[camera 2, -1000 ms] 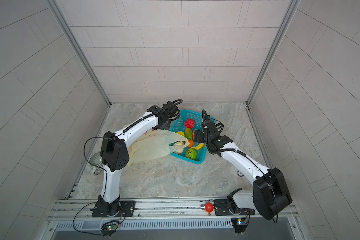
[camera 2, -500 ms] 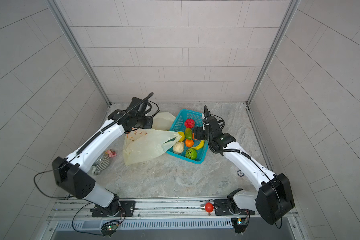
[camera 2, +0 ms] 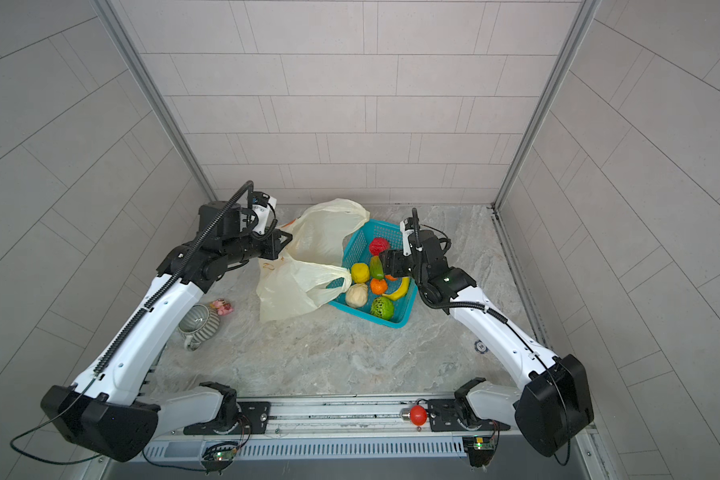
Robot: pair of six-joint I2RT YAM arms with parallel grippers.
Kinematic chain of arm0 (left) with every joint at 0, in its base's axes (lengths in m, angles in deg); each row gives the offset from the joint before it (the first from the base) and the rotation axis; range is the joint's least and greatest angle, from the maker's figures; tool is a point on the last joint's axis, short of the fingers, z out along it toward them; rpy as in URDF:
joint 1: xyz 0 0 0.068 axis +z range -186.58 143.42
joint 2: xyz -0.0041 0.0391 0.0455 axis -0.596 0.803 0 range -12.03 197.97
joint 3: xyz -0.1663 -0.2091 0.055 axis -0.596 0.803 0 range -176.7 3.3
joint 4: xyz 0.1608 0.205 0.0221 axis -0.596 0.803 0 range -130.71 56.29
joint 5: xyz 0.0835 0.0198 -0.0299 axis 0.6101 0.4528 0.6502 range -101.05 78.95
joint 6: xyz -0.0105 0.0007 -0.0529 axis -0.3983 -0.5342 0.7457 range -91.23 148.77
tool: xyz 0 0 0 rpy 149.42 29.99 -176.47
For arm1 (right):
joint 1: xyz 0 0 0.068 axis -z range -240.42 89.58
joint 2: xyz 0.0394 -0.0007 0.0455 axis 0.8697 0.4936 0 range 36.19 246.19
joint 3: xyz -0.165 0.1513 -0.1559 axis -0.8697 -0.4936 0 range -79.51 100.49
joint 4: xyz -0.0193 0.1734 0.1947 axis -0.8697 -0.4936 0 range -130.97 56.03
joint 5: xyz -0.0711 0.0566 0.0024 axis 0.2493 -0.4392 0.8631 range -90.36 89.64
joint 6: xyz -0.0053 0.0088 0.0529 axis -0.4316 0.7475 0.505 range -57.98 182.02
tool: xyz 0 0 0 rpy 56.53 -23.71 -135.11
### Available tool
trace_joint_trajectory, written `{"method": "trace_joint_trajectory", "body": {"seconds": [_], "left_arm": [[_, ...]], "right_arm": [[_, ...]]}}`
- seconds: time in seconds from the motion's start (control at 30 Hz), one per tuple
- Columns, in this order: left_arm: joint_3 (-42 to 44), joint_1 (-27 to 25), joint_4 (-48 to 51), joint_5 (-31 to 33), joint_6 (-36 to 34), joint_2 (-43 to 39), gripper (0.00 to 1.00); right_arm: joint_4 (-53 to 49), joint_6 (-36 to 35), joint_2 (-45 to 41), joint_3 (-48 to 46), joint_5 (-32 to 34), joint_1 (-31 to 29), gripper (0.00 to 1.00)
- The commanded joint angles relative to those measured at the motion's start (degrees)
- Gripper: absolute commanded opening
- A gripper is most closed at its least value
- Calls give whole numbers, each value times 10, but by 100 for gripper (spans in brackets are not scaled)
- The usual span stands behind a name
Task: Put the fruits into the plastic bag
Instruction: 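Lift the bag handle open with the left gripper while the right moves over the basket, then lower the right gripper into the basket and grasp the green guava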
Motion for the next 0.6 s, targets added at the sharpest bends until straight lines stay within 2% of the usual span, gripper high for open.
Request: {"method": "trace_joint_trajectory", "body": {"seconds": [0.0, 0.13, 0.3, 0.57], "left_arm": [[5, 6, -59, -97, -5, -16, 0], [19, 10, -75, -118, -10, -19, 0], [42, 22, -84, -81, 4, -20, 0], [68, 38, -118, -63, 44, -23, 0]], "right_arm": [[-17, 1, -3, -5, 32, -4, 81], [-35, 3, 29, -15, 41, -10, 80], [-61, -19, 81, -23, 41, -48, 79], [-133, -50, 134, -9, 27, -86, 82]]}}
